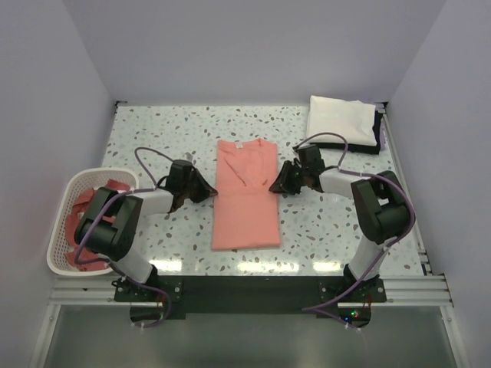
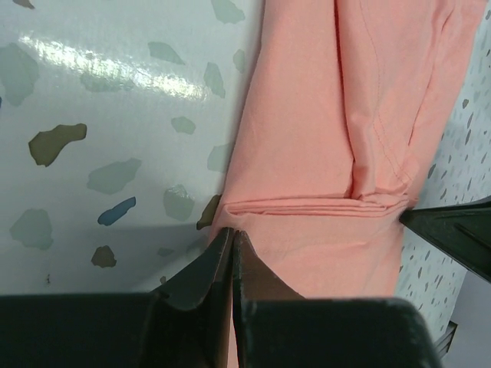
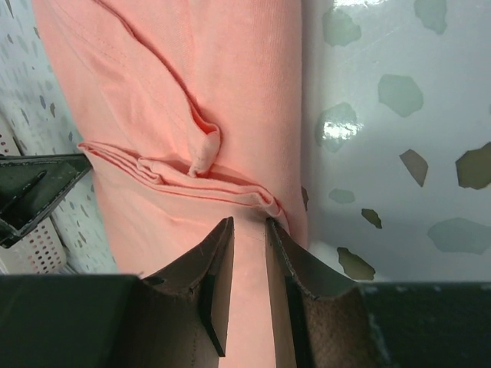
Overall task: Fold and stack the t-shirts
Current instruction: Fold the tshirt
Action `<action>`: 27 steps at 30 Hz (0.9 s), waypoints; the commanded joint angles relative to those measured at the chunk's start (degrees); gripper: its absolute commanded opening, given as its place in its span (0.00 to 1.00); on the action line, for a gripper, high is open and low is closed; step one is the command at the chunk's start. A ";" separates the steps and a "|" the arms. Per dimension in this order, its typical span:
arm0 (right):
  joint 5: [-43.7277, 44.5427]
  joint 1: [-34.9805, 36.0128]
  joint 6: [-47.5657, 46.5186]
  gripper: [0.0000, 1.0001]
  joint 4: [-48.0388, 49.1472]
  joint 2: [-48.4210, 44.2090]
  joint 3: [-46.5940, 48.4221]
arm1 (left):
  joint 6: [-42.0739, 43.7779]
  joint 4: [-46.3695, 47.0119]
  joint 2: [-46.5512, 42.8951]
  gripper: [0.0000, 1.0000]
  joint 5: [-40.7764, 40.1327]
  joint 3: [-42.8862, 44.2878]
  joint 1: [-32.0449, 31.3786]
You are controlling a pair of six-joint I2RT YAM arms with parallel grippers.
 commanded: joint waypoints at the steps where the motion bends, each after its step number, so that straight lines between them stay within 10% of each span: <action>1: 2.31 -0.81 -2.52 0.28 -5.76 -5.60 2.66 | 2.17 -3.82 -2.39 0.08 -2.72 2.94 0.20; 15: 1.52 14.73 2.31 0.31 -4.19 -21.95 -11.37 | 5.43 -9.02 -13.02 0.20 2.55 4.71 -2.52; 27: 1.70 20.90 6.62 0.32 -1.90 -27.32 -22.10 | 1.56 1.44 -10.14 0.20 6.07 -3.11 -18.86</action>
